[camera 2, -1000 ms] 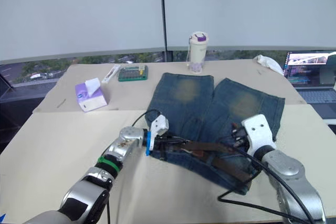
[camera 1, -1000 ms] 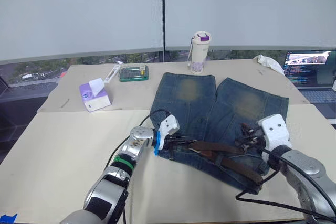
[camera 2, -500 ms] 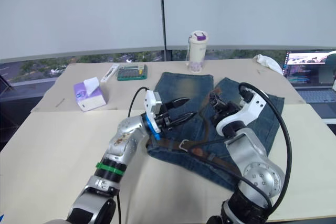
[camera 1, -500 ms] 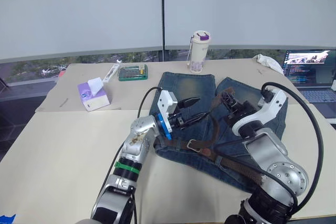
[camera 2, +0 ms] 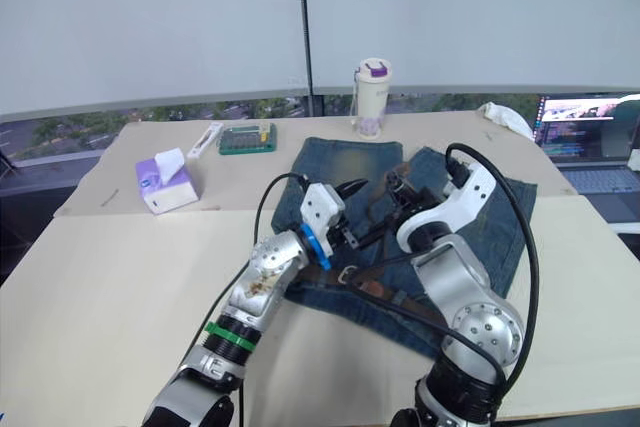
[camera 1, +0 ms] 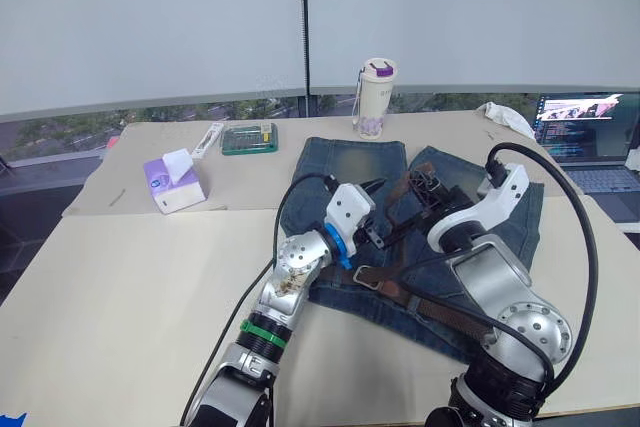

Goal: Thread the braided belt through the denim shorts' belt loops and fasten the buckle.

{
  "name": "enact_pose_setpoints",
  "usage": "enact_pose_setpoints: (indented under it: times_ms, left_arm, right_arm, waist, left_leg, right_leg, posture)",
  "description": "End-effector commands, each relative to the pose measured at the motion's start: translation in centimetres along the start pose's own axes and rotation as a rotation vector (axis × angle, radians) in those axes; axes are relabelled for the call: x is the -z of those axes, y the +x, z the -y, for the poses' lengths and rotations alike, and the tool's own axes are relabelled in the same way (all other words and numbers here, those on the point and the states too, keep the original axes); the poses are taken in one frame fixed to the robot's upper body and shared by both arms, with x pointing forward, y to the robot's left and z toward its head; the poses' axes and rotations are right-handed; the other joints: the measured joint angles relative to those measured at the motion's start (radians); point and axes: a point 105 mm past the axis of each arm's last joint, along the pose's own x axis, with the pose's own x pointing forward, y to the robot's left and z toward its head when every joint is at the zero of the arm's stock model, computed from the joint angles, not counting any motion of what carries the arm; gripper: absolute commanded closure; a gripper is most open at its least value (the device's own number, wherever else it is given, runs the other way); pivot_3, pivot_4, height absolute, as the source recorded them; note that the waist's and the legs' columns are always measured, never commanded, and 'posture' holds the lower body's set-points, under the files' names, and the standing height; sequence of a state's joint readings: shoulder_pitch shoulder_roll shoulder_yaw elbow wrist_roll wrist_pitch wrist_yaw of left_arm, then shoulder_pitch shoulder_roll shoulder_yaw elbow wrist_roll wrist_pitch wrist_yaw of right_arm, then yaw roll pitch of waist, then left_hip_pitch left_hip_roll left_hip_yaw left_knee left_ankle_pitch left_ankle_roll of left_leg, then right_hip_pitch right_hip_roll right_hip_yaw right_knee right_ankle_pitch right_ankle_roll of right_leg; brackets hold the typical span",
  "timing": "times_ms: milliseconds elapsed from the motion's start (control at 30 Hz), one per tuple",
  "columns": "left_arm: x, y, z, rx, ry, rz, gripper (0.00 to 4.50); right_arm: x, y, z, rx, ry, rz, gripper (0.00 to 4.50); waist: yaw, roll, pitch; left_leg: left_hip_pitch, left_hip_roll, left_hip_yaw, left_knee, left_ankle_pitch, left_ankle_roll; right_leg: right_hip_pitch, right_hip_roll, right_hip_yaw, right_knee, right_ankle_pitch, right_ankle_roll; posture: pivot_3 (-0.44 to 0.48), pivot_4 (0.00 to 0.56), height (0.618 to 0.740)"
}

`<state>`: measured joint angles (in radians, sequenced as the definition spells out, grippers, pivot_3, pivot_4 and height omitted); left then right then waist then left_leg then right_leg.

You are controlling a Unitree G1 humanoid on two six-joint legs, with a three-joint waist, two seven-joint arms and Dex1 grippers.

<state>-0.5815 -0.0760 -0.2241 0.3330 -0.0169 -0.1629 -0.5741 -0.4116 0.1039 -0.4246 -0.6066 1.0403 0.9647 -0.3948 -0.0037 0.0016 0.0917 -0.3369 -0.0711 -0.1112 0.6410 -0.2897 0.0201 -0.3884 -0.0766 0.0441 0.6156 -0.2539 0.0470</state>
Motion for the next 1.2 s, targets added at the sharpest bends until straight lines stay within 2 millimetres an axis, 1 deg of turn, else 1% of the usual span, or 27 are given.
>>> enact_pose_setpoints:
  times_ms: [33,200,233,300,367,533,567,600,667,700,733,800,833,867,900,933,967,1033,1067,1133,1200]
  left_arm:
    - [-0.7,0.5,-0.3,-0.028,0.076,0.027,1.19]
    - [-0.7,0.4,-0.2,-0.011,0.122,0.036,2.86]
    - [-0.8,0.4,-0.3,-0.017,0.121,0.039,3.12]
    - [-1.0,0.5,-0.5,-0.031,0.127,0.048,3.84]
    - [-1.3,0.5,-0.7,-0.036,0.181,0.062,4.49]
    - [-1.8,0.1,-1.4,-0.044,0.306,0.077,4.49]
    - [-1.7,0.1,-1.5,-0.042,0.318,0.075,4.5]
    - [-1.5,0.0,-1.6,-0.037,0.328,0.07,4.5]
    - [-1.0,-0.3,-1.9,-0.028,0.354,0.039,4.5]
    - [-0.8,-0.4,-2.2,-0.03,0.361,0.023,4.5]
    - [-0.6,-0.6,-2.4,-0.029,0.368,0.011,4.5]
    - [-0.5,-0.6,-2.6,-0.029,0.374,0.002,4.5]
    - [-0.3,-0.8,-2.8,-0.021,0.394,-0.012,4.5]
    - [0.0,-1.1,-3.3,-0.014,0.432,-0.036,4.5]
    - [0.4,-1.5,-3.8,0.014,0.518,-0.078,4.5]
    - [0.7,-1.9,-4.2,0.035,0.579,-0.107,4.5]
    - [0.9,-2.1,-4.3,0.061,0.605,-0.121,4.5]
    - [1.2,-2.5,-4.5,0.084,0.604,-0.135,4.5]
    - [1.4,-2.7,-4.5,0.105,0.614,-0.147,4.5]
    - [1.9,-3.1,-4.7,0.129,0.635,-0.174,4.5]
    - [2.1,-3.5,-4.7,0.164,0.67,-0.19,4.5]
  right_arm:
    - [-0.4,-0.3,-1.1,-0.044,0.013,0.029,4.5]
    - [-0.2,-0.5,-0.9,-0.038,-0.005,0.023,4.5]
    - [-0.1,-0.5,-0.9,-0.038,-0.01,0.019,4.5]
    - [0.0,-0.6,-0.9,-0.038,-0.017,0.013,4.5]
    - [0.0,-0.6,-0.7,-0.033,-0.019,0.011,4.5]
    - [-0.2,-0.9,-0.4,-0.033,-0.069,0.012,4.5]
    - [-0.3,-0.9,-0.5,-0.043,-0.104,0.01,3.66]
    - [-0.3,-1.0,-0.5,-0.051,-0.155,0.006,3.35]
    - [-0.5,-1.4,0.1,-0.045,-0.42,-0.013,2.74]
    - [-0.3,-1.7,0.3,-0.061,-0.555,-0.032,2.31]
    - [0.0,-2.0,0.4,-0.087,-0.665,-0.055,2.0]
    - [0.5,-2.4,0.5,-0.125,-0.757,-0.076,1.28]
    - [1.1,-2.8,0.8,-0.146,-0.853,-0.109,0.93]
    - [2.3,-3.6,1.5,-0.189,-0.961,-0.187,0.64]
    - [3.7,-4.6,2.4,-0.233,-1.067,-0.282,0.64]
    - [4.7,-5.3,3.1,-0.269,-1.134,-0.35,0.64]
    - [5.2,-5.8,3.6,-0.282,-1.162,-0.385,0.64]
    - [5.6,-6.0,4.1,-0.288,-1.175,-0.409,0.64]
    - [6.2,-6.3,4.4,-0.299,-1.178,-0.441,0.64]
    - [7.0,-6.9,5.1,-0.305,-1.196,-0.5,0.64]
    - [7.4,-7.2,6.3,-0.271,-1.229,-0.546,0.64]
  waist:
    - [-0.001,0.0,0.0]
    - [-0.001,0.0,0.0]
    - [-0.002,0.0,0.0]
    - [-0.004,0.0,0.0]
    - [-0.003,0.0,0.0]
    - [-0.003,0.0,0.0]
    - [-0.002,0.0,0.0]
    - [-0.002,-0.001,0.0]
    - [0.002,0.0,0.001]
    - [0.003,0.0,0.001]
    - [0.004,-0.001,0.001]
    - [0.003,-0.003,0.003]
    - [0.001,-0.004,0.004]
    - [0.001,-0.006,0.005]
    - [0.005,-0.007,0.007]
    - [0.005,-0.007,0.007]
    - [0.004,-0.008,0.008]
    - [-0.002,-0.009,0.008]
    - [-0.002,-0.009,0.009]
    - [0.005,-0.009,0.009]
    - [0.016,-0.011,0.01]
  left_leg:
    - [0.0,0.0,0.0,0.0,0.0,0.0]
    - [0.0,0.0,0.0,0.0,0.0,0.0]
    - [0.0,0.0,0.0,0.0,0.0,0.0]
    - [0.0,0.0,0.0,0.0,0.0,0.0]
    - [0.0,0.0,0.0,0.0,0.0,0.0]
    - [0.0,0.0,0.0,0.0,0.0,0.0]
    - [0.0,0.0,0.0,0.0,0.0,0.0]
    - [0.0,0.0,0.0,0.0,0.0,0.0]
    - [0.0,0.0,0.0,0.0,0.0,0.0]
    - [0.0,-0.001,0.001,0.0,0.0,0.0]
    - [-0.001,-0.002,0.001,0.0,0.0,0.001]
    - [0.0,-0.001,0.002,0.0,0.0,0.001]
    - [0.0,-0.001,0.002,0.0,0.0,0.001]
    - [0.0,0.0,0.002,0.0,0.0,0.001]
    - [0.0,-0.001,0.002,0.0,0.0,0.001]
    - [0.0,-0.001,0.002,0.0,0.0,0.001]
    - [0.0,-0.001,0.002,0.0,0.0,0.001]
    - [0.0,0.0,0.002,0.0,0.001,0.0]
    - [0.0,0.0,0.002,0.0,0.001,0.0]
    - [0.0,0.0,0.001,0.0,0.001,-0.001]
    - [0.0,0.0,0.001,0.0,0.001,-0.001]
  right_leg:
    - [0.0,0.0,0.0,0.0,0.0,0.0]
    - [0.0,0.0,0.0,-0.001,0.0,0.0]
    - [0.0,0.0,0.0,-0.001,0.0,0.0]
    - [0.0,0.0,0.0,-0.001,0.0,0.0]
    - [0.0,0.0,0.0,-0.001,0.0,0.0]
    - [0.0,0.0,0.0,-0.001,0.0,0.0]
    - [0.0,0.0,0.0,-0.001,0.0,0.0]
    - [0.0,0.0,0.0,-0.001,0.0,0.0]
    - [0.001,0.0,-0.001,-0.002,0.0,0.0]
    - [0.001,0.0,-0.001,-0.003,0.0,0.0]
    - [0.001,0.0,-0.001,-0.003,0.0,0.001]
    - [0.002,0.0,-0.002,-0.004,-0.001,0.001]
    - [0.002,0.001,-0.002,-0.004,-0.001,0.001]
    - [0.002,0.001,-0.002,-0.004,-0.001,0.001]
    - [0.002,0.001,-0.002,-0.004,-0.001,0.001]
    - [0.002,0.0,-0.003,-0.004,-0.001,0.002]
    - [0.002,0.001,-0.003,-0.005,-0.001,0.002]
    - [0.002,0.001,-0.002,-0.004,-0.001,0.002]
    - [0.002,0.001,-0.002,-0.004,-0.001,0.002]
    - [0.002,0.0,-0.002,-0.004,-0.001,0.002]
    - [0.002,0.0,-0.003,-0.004,-0.001,0.002]
  posture:
    - [0.0,0.15,0.74]
    - [0.0,0.15,0.74]
    - [0.0,0.15,0.74]
    - [0.0,0.15,0.74]
    - [0.0,0.15,0.74]
    - [0.0,0.15,0.74]
    - [0.0,0.15,0.74]
    - [0.0,0.15,0.74]
    - [0.0,0.15,0.74]
    - [0.0,0.15,0.74]
    - [0.0,0.15,0.74]
    - [0.0,0.15,0.74]
    - [0.0,0.15,0.74]
    - [0.0,0.15,0.74]
    - [0.0,0.15,0.74]
    - [0.0,0.15,0.74]
    - [0.0,0.15,0.74]
    - [0.0,0.15,0.74]
    - [0.0,0.15,0.74]
    - [0.0,0.15,0.74]
    - [0.0,0.15,0.74]
